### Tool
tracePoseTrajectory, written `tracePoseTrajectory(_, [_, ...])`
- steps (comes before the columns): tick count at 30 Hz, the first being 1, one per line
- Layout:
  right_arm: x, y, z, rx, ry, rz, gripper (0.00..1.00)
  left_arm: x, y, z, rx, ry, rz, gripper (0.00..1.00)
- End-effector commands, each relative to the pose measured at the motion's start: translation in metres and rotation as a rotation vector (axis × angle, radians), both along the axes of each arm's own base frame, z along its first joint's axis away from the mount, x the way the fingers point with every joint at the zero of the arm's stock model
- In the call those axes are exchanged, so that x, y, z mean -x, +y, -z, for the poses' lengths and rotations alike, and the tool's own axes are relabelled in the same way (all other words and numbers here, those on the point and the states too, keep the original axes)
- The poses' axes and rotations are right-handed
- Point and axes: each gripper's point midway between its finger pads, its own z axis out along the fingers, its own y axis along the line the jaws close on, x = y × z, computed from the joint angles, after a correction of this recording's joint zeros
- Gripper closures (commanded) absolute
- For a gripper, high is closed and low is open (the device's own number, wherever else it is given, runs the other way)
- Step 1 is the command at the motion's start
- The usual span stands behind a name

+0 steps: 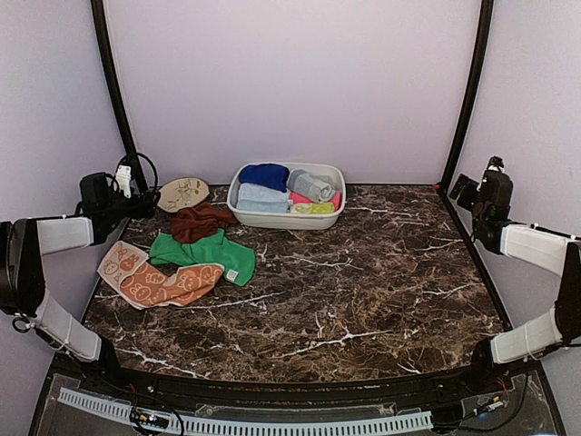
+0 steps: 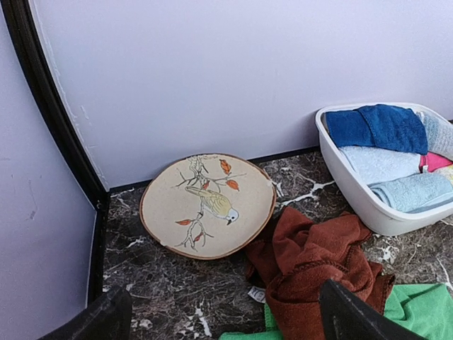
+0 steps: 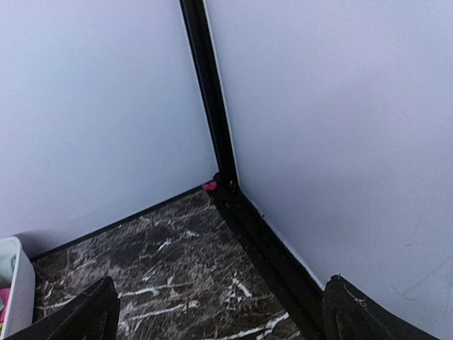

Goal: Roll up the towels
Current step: Pick up the towel from the center of the board.

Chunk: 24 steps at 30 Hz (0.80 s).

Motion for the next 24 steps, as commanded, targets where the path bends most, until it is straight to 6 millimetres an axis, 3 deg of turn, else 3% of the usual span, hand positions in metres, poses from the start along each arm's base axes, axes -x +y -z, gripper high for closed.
tracePoseTrajectory(1, [-0.004, 0.047, 0.034, -0.084, 0.156, -0.25, 0.0, 0.037, 0.001, 0.024, 0.027, 0.292, 0.102, 0.08])
tracePoseTrajectory(4, [-0.006, 0.092, 0.028, 0.03, 0.213, -0.33, 0.0, 0.049, 0.017, 0.025, 0.001, 0.355, 0.108, 0.14])
tracePoseTrajectory(7, [-0.003, 0.144, 0.024, 0.108, 0.247, -0.427, 0.0, 0.067, 0.02, 0.049, -0.078, 0.46, 0.154, 0.18])
tracePoseTrajectory(12, [0.018, 0.235, 0.03, 0.177, 0.265, -0.602, 0.02, 0.089, 0.026, 0.084, -0.145, 0.606, 0.162, 0.22])
tracePoseTrajectory(17, [0.047, 0.306, 0.048, 0.201, 0.326, -0.733, 0.07, 0.107, 0.036, 0.117, -0.228, 0.674, 0.141, 0.28])
tracePoseTrajectory(24, [0.085, 0.385, 0.064, 0.208, 0.353, -0.893, 0.13, 0.117, 0.047, 0.144, -0.284, 0.752, 0.115, 0.33])
